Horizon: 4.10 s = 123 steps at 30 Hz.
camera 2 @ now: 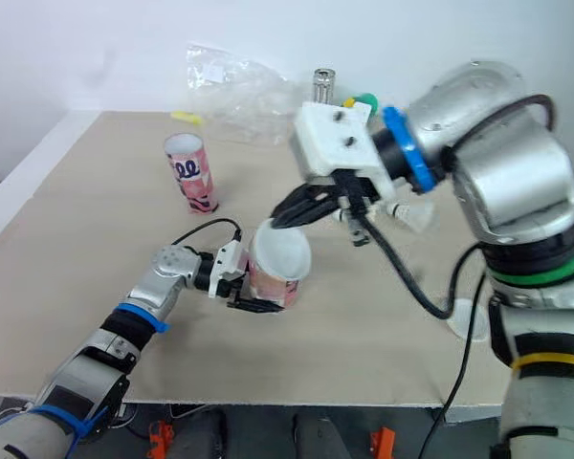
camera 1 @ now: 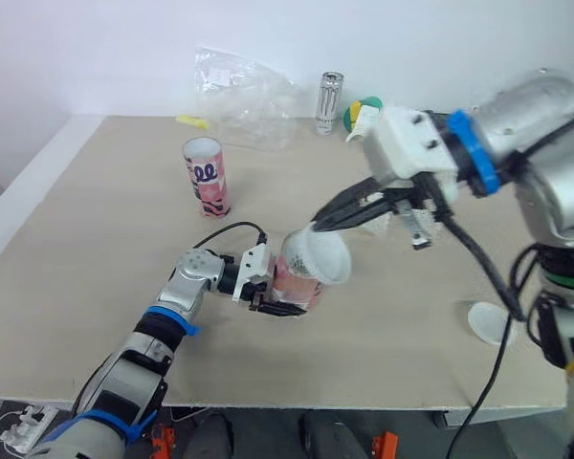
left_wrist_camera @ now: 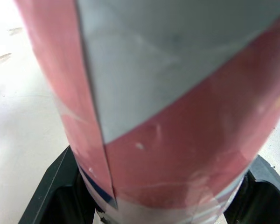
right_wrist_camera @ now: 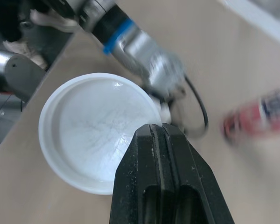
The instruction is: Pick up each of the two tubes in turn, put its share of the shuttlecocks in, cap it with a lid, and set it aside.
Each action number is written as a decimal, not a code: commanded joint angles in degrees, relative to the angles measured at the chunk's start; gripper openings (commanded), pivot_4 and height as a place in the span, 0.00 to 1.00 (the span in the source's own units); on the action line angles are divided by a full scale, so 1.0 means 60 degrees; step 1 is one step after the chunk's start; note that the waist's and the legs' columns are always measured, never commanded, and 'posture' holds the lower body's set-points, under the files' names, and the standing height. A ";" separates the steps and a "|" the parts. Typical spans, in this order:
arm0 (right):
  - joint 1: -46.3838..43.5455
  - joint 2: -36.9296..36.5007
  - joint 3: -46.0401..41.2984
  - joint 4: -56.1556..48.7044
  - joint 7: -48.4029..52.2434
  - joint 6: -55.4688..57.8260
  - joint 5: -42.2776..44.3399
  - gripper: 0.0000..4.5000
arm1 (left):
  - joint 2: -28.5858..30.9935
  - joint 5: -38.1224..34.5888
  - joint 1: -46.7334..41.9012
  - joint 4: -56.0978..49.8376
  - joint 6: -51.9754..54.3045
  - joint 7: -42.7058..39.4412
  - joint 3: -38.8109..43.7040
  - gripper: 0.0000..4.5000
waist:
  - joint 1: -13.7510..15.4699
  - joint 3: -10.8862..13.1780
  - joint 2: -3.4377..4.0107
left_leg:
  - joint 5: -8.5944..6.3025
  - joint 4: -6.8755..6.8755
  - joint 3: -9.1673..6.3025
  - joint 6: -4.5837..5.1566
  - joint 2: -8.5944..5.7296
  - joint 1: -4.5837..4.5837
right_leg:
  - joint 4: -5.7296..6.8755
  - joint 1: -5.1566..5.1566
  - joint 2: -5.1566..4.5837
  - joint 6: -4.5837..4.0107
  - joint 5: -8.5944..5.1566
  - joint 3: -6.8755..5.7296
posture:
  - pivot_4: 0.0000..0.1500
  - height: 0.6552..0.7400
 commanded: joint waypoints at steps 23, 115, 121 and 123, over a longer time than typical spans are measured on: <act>-0.0504 0.0168 0.1631 0.2197 0.0659 -0.3507 -0.2297 0.01 | 0.0362 0.0817 0.0882 0.0298 0.0056 0.0447 -0.0219 0.63 | 0.0003 -0.0018 -0.0030 | 0.0019 -0.0021 -0.0001 -0.0027 -0.0003 -0.0019 | -0.0011 -0.0002 0.0003 -0.0007 -0.0005 0.0010 | 1.00 1.00; 0.9500 -0.2057 -0.4198 -0.3539 -0.4345 0.0648 0.1709 1.00 | 0.3840 -0.1988 0.2478 -0.4038 0.3170 -0.1166 0.2421 0.99 | -0.0099 -0.0073 -0.0132 | -0.0052 -0.0236 -0.0009 -0.0048 0.0032 -0.0026 | -0.0063 -0.0093 0.0032 -0.0069 -0.0146 0.0002 | 1.00 1.00; 0.9819 -0.0798 -0.2942 -0.2853 -0.5004 -0.0182 0.0976 1.00 | 0.4296 -0.3848 0.3154 -0.7392 0.5303 -0.0549 0.3261 0.99 | 0.0083 0.0038 -0.0138 | -0.0050 -0.0189 -0.0023 -0.0051 0.0027 -0.0096 | -0.0045 -0.0125 0.0027 -0.0051 -0.0147 -0.0015 | 1.00 1.00; 0.9663 -0.0575 -0.2785 -0.2706 -0.5111 -0.0260 0.0911 1.00 | 0.4460 -0.4053 0.3205 -0.7784 0.5573 -0.0431 0.3395 0.99 | 0.0082 0.0046 -0.0130 | -0.0050 -0.0185 -0.0021 -0.0052 0.0010 -0.0097 | -0.0047 -0.0122 0.0011 -0.0038 -0.0144 -0.0011 | 1.00 1.00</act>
